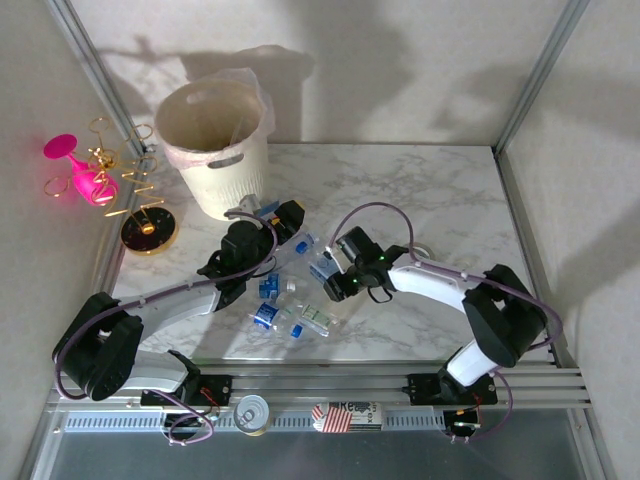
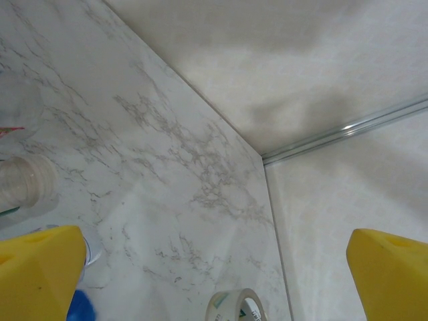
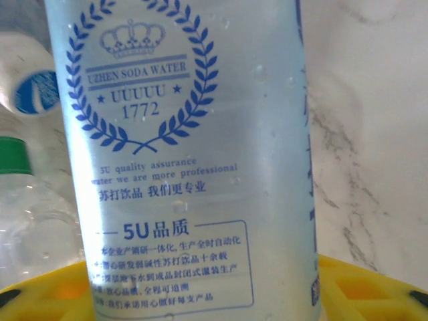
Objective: Put the plastic bottles in the bin
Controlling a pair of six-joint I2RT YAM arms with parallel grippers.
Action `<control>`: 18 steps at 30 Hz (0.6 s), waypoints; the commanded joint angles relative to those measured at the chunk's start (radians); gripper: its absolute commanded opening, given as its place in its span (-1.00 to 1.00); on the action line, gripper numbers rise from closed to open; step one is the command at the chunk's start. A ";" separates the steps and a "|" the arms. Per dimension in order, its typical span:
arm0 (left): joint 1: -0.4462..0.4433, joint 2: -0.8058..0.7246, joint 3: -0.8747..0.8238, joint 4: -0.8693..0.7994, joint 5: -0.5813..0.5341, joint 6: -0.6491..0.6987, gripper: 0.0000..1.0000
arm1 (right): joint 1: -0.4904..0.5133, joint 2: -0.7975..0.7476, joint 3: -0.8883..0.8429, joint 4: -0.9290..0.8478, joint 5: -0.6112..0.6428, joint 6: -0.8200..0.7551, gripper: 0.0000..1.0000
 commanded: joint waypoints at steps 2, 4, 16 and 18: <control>-0.010 -0.009 0.012 0.036 0.032 -0.027 0.99 | -0.059 -0.067 -0.011 0.049 -0.095 0.033 -0.09; -0.015 -0.010 0.010 0.048 0.040 -0.040 0.99 | -0.070 -0.093 -0.012 0.077 -0.121 0.049 -0.09; -0.091 0.056 0.018 0.139 0.071 -0.125 0.99 | -0.134 -0.182 0.012 0.222 -0.191 0.131 -0.09; -0.103 0.078 0.026 0.158 0.082 -0.134 0.99 | -0.134 -0.181 0.016 0.235 -0.201 0.131 -0.09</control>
